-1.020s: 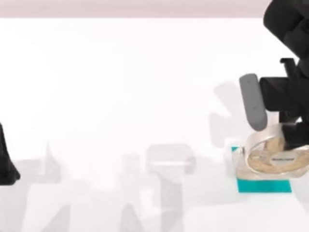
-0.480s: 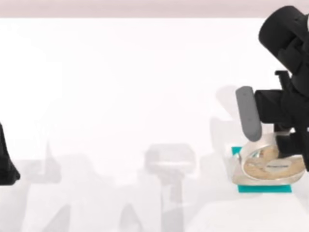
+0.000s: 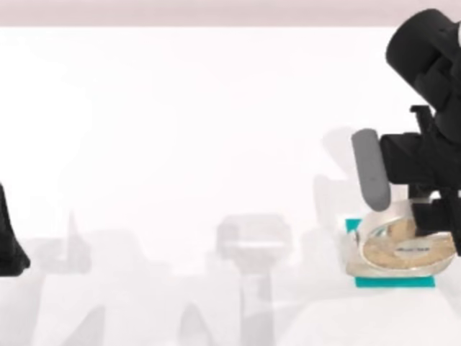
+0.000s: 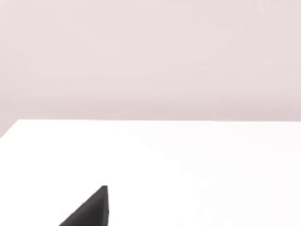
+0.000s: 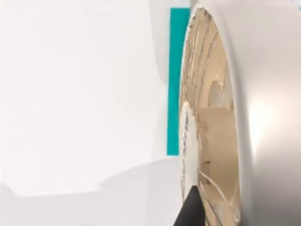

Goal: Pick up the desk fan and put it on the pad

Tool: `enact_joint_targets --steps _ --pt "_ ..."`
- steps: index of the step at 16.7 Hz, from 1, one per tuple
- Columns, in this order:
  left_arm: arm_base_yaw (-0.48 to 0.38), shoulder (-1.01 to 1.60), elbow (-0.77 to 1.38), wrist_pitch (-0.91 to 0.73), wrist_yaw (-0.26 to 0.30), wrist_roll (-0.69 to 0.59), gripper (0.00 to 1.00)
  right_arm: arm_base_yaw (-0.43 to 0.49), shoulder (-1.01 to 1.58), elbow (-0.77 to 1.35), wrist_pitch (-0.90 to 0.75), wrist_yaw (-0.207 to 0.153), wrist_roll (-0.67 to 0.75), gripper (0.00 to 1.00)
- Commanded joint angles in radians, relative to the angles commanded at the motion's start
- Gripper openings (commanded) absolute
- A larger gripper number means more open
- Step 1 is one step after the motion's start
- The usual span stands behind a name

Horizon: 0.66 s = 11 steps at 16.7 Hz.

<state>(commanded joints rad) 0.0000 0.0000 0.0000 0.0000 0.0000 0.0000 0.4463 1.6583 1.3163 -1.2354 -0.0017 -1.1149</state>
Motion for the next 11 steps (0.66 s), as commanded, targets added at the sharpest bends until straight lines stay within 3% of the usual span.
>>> enact_joint_targets --steps 5,11 --pt "0.0 0.0 0.0 0.0 0.0 0.0 1.0 0.0 0.0 0.0 0.0 0.0 0.0 0.98" --pt "0.0 0.0 0.0 0.0 0.0 0.0 1.0 0.0 0.0 0.0 0.0 0.0 0.0 1.0"
